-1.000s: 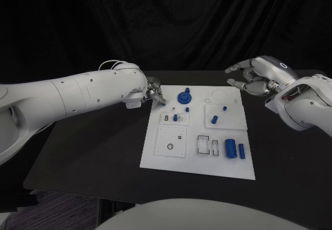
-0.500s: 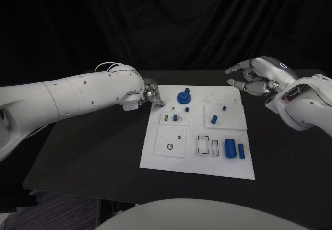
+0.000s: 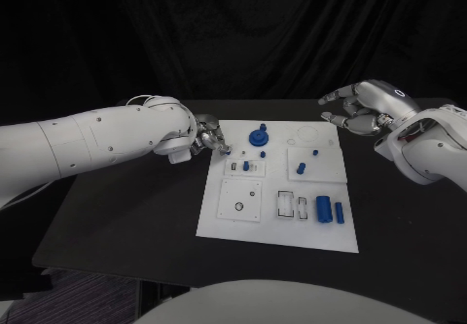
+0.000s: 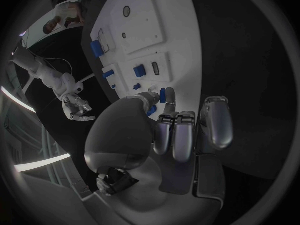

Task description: Assemble the parts on the task board

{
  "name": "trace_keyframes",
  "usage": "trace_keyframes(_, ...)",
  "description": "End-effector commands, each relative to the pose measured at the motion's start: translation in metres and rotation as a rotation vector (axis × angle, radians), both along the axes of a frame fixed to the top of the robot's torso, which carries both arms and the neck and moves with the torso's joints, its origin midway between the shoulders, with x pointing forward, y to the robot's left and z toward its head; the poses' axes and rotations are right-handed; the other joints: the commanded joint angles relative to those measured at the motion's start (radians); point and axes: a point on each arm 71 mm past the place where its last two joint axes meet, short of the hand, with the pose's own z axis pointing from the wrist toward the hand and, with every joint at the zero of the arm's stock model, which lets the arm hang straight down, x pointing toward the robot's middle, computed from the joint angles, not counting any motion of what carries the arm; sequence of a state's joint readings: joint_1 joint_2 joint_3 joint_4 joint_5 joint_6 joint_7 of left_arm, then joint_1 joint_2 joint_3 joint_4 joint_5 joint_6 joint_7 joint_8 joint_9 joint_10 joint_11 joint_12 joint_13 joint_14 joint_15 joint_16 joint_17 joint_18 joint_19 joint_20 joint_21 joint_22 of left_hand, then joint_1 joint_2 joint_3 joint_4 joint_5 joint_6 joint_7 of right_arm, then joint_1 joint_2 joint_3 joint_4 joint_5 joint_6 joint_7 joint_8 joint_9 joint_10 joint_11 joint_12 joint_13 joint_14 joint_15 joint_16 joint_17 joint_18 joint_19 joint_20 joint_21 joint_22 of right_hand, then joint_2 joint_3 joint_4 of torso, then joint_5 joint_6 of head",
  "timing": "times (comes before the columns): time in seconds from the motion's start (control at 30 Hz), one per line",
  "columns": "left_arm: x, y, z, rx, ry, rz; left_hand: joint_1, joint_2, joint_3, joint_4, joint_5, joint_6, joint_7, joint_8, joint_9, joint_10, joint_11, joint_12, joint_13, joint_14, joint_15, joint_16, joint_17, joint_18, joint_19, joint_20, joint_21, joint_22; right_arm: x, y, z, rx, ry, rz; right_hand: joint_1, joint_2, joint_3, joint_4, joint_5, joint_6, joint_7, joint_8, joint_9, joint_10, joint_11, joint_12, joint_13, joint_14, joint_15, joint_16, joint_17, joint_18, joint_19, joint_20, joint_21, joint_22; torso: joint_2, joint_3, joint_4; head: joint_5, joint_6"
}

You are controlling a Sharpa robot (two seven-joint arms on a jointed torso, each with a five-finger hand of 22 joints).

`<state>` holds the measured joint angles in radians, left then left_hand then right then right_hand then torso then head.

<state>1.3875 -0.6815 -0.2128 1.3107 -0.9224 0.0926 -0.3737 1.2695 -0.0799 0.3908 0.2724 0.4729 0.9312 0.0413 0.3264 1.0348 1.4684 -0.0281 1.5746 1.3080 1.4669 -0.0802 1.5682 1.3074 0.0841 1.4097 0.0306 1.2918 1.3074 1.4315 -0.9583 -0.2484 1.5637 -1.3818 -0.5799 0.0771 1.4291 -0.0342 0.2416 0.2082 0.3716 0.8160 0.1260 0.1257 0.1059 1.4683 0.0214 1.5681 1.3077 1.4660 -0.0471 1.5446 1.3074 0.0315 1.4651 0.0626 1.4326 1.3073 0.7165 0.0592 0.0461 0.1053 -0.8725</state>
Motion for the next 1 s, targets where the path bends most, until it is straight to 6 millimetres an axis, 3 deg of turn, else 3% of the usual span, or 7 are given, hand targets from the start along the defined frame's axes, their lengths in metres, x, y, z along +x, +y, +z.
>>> trace_keyframes(0.03,-0.006,0.000,0.000,-0.053,0.035,0.036,-0.008,-0.005,0.010,0.001,-0.010,0.010,-0.003,0.006,0.002,0.102,-0.005,-0.004,0.263,0.104,0.000,0.003,0.263,-0.005,-0.006,0.002,-0.008,0.062,0.001,-0.001,0.000,-0.004,0.013,-0.022,0.003,0.008,0.005,-0.001,0.006,0.006,0.000,-0.004,-0.002,0.103,0.004,0.003,0.263,0.095,0.004,-0.005,0.223,0.005,0.041,0.004,-0.004,0.216,0.000,0.0002,0.0005,0.002,0.000)
trace_keyframes(0.33,-0.017,-0.003,-0.001,-0.048,0.071,0.034,-0.025,-0.007,0.016,0.009,-0.015,0.017,-0.003,0.008,0.003,0.102,-0.005,-0.004,0.263,0.104,-0.001,0.003,0.263,-0.004,-0.008,0.001,-0.013,0.060,0.001,0.000,-0.001,-0.007,0.021,-0.022,0.004,0.010,0.008,-0.001,0.007,0.007,0.000,-0.004,-0.002,0.103,0.003,0.003,0.263,0.095,0.004,-0.005,0.223,0.005,0.040,0.004,-0.005,0.215,-0.001,0.0001,0.0007,0.010,0.000)
trace_keyframes(0.6,-0.019,-0.010,-0.002,-0.043,0.094,0.025,-0.048,-0.004,0.005,0.004,0.043,0.017,-0.002,0.006,0.005,0.102,-0.005,-0.004,0.263,0.104,-0.001,0.003,0.263,-0.003,-0.010,0.001,-0.021,0.060,0.001,0.002,-0.001,-0.009,0.026,-0.018,0.005,0.011,0.011,-0.002,0.008,0.009,-0.001,-0.003,-0.002,0.103,0.003,0.003,0.263,0.095,0.004,-0.006,0.222,0.005,0.040,0.004,-0.006,0.215,-0.001,-0.0011,0.0013,0.009,0.000)
trace_keyframes(0.87,-0.018,-0.013,-0.003,-0.039,0.096,0.030,-0.049,-0.001,0.002,0.002,0.054,0.015,-0.002,0.005,0.005,0.102,-0.004,-0.004,0.263,0.104,0.000,0.003,0.263,-0.002,-0.012,0.001,-0.024,0.058,0.000,0.003,-0.001,-0.006,0.023,-0.015,0.005,0.011,0.012,-0.002,0.008,0.009,-0.001,-0.003,-0.003,0.103,0.002,0.003,0.263,0.095,0.004,-0.006,0.222,0.005,0.040,0.004,-0.007,0.215,0.000,-0.0023,0.0008,0.009,0.000)
trace_keyframes(1.0,-0.019,-0.015,-0.005,-0.038,0.093,0.027,-0.049,0.000,0.002,0.002,0.055,0.015,-0.002,0.004,0.005,0.102,-0.004,-0.004,0.263,0.104,0.000,0.003,0.263,-0.003,-0.012,0.001,-0.024,0.059,0.000,0.003,-0.001,-0.005,0.022,-0.013,0.005,0.011,0.012,-0.002,0.008,0.009,-0.001,-0.003,-0.003,0.103,0.002,0.003,0.263,0.095,0.004,-0.006,0.222,0.005,0.040,0.004,-0.007,0.215,0.001,-0.0010,-0.0008,0.013,0.000)
